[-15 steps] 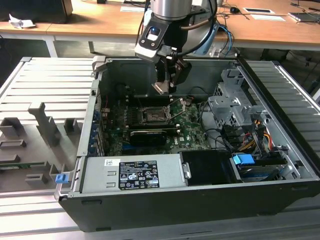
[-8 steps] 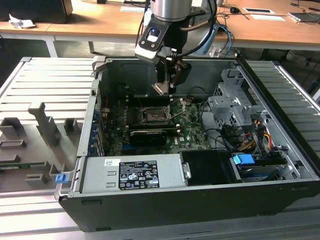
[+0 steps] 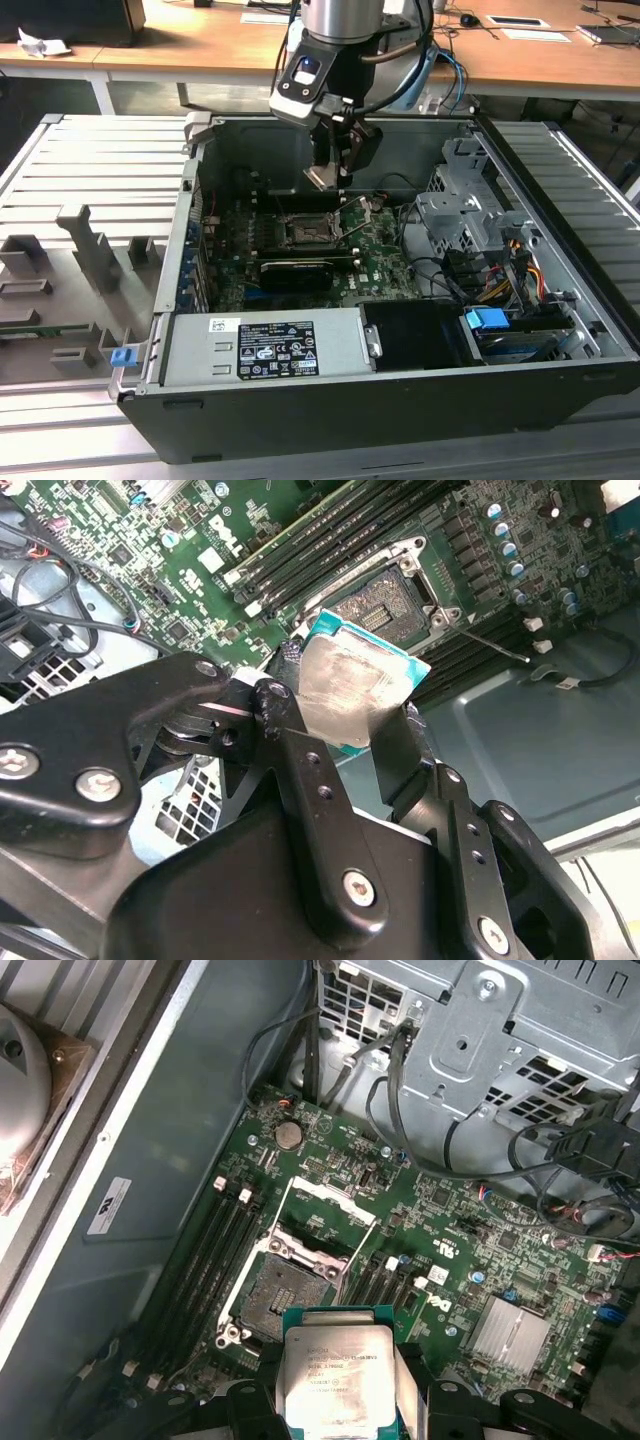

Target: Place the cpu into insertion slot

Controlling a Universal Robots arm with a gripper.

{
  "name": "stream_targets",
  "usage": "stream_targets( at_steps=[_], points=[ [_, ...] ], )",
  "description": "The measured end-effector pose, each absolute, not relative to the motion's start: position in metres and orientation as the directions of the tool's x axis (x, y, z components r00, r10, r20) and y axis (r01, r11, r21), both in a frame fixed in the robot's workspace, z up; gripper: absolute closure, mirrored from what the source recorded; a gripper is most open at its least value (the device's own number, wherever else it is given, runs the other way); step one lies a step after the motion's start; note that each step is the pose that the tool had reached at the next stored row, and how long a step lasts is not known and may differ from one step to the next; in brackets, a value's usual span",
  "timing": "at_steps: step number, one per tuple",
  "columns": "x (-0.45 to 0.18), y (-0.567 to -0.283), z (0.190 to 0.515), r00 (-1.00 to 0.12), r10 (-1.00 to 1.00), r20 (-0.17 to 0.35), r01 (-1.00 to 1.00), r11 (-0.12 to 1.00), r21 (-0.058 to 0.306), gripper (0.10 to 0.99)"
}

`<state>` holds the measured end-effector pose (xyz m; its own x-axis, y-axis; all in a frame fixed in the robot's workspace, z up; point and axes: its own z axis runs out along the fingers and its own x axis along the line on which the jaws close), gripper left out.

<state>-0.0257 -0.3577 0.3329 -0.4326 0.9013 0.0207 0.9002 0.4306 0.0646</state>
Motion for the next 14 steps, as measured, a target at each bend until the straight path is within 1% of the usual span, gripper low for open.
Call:
stream_targets(
  at_steps=[6,11,14],
  points=[
    [-0.0257,-0.3577,0.3316,-0.404,0.914,0.021,0.913,0.402,0.065,0.557],
    [-0.0257,-0.3577,0.3286,-0.336,0.942,0.02,0.94,0.334,0.064,0.557],
    [-0.0257,-0.3577,0.3259,-0.276,0.961,0.02,0.959,0.274,0.064,0.557]
  ],
)
